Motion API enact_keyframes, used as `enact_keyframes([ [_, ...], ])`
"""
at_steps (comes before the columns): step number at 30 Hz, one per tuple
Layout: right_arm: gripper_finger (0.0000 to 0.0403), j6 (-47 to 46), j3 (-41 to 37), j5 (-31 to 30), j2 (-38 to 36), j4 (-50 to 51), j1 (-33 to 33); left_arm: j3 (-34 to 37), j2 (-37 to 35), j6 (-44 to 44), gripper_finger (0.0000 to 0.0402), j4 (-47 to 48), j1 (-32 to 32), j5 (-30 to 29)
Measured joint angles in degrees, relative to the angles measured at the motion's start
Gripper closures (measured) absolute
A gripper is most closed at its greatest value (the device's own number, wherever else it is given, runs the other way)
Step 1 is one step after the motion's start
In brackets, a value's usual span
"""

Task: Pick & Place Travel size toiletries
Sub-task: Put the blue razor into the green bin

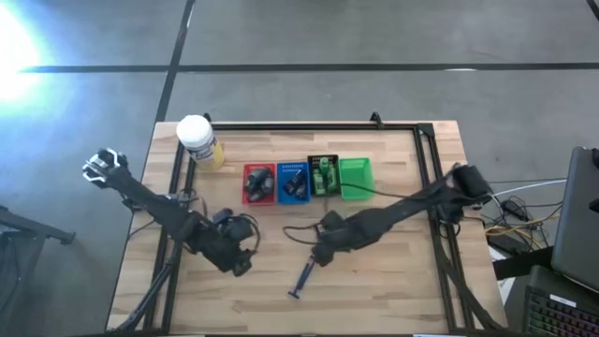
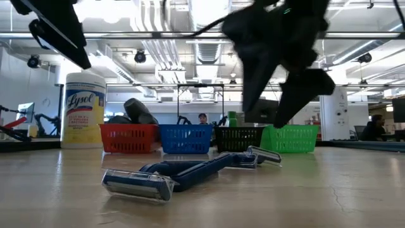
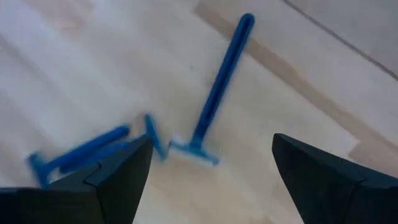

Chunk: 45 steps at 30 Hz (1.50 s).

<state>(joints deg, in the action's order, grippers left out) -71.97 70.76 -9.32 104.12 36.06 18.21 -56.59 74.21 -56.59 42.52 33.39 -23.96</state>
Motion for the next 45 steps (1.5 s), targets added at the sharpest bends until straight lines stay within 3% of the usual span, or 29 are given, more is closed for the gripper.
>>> enact_keyframes([
  [7, 0.0082, -1.87, 12.63, 0.37, 11.93, 8.78, -2.49, 5.09, -9.07, 5.18, 0.0118, -0.14, 1.17, -2.12],
  [11, 0.0106, -3.36, 18.61, 0.93, 16.74, 10.59, -2.58, 7.73, -14.85, 7.28, 0.0118, -0.07, 1.11, -2.77],
  [16, 0.0169, -5.03, 22.57, 1.48, 21.05, 17.70, -2.76, 9.85, -21.79, 9.16, 0.0119, -0.52, 1.11, -4.06],
  [28, 0.0352, -4.06, 22.23, 2.46, 22.64, 16.65, -3.82, 10.14, -28.79, 16.09, 0.0119, -1.05, 1.11, -4.89],
  [30, 0.0378, -2.97, 22.16, 2.39, 21.99, 17.08, -3.82, 10.14, -28.95, 16.56, 0.0119, -1.03, 1.11, -5.49],
  [35, 0.0381, -2.73, 21.59, 1.94, 18.46, 20.16, -3.94, 10.14, -29.15, 17.54, 0.0119, -1.01, 1.11, -6.62],
  [41, 0.0382, -7.41, 21.03, 0.80, 6.47, 26.35, -5.28, 10.14, -29.10, 17.91, 0.0119, -1.13, 1.11, -8.30],
  [45, 0.0382, -7.52, 18.10, -2.40, -2.05, 31.44, -11.63, 10.14, -28.93, 18.21, 0.0119, -1.64, 1.11, -10.78],
])
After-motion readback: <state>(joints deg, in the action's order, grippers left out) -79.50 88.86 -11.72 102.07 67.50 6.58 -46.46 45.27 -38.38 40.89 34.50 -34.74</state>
